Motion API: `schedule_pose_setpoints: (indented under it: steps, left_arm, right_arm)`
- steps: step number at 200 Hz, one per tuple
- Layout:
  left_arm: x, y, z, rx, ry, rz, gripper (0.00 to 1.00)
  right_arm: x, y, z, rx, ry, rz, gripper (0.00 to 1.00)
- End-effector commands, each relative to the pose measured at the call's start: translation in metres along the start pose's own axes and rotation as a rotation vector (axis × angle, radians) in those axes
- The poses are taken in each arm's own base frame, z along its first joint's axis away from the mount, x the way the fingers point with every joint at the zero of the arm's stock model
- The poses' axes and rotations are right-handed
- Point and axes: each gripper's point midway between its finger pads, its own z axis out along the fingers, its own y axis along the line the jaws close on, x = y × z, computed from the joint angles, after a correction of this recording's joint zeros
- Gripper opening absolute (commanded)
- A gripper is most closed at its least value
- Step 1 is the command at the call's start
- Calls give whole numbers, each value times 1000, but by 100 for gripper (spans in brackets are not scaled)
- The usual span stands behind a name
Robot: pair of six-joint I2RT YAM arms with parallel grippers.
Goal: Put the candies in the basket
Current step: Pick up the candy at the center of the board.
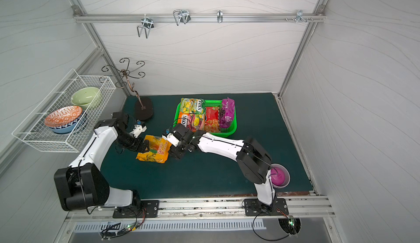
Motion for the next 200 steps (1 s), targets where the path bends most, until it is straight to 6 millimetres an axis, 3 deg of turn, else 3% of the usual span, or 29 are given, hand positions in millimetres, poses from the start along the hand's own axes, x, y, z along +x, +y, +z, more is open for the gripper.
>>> schedule_pose_setpoints:
  steps: [1,32,50,135,175,200]
  left_arm:
    - [-20,3,6,48,-40,-109,99]
    - [-30,3,11,92,-66,-165,98]
    - [-33,2,13,102,-83,-158,98]
    - [-39,-5,32,183,-85,-175,98]
    - [-37,-10,36,209,-86,-172,97]
    - [-36,-13,38,227,-80,-164,97]
  right_arm:
    - [2,1,19,-20,22,69,63]
    - [-1,8,37,-93,24,127,47]
    - [0,2,42,-83,29,173,41]
    - [-4,-3,50,-96,29,249,46]
    - [0,-12,63,-94,64,302,43]
    - [1,-13,66,-118,69,315,36]
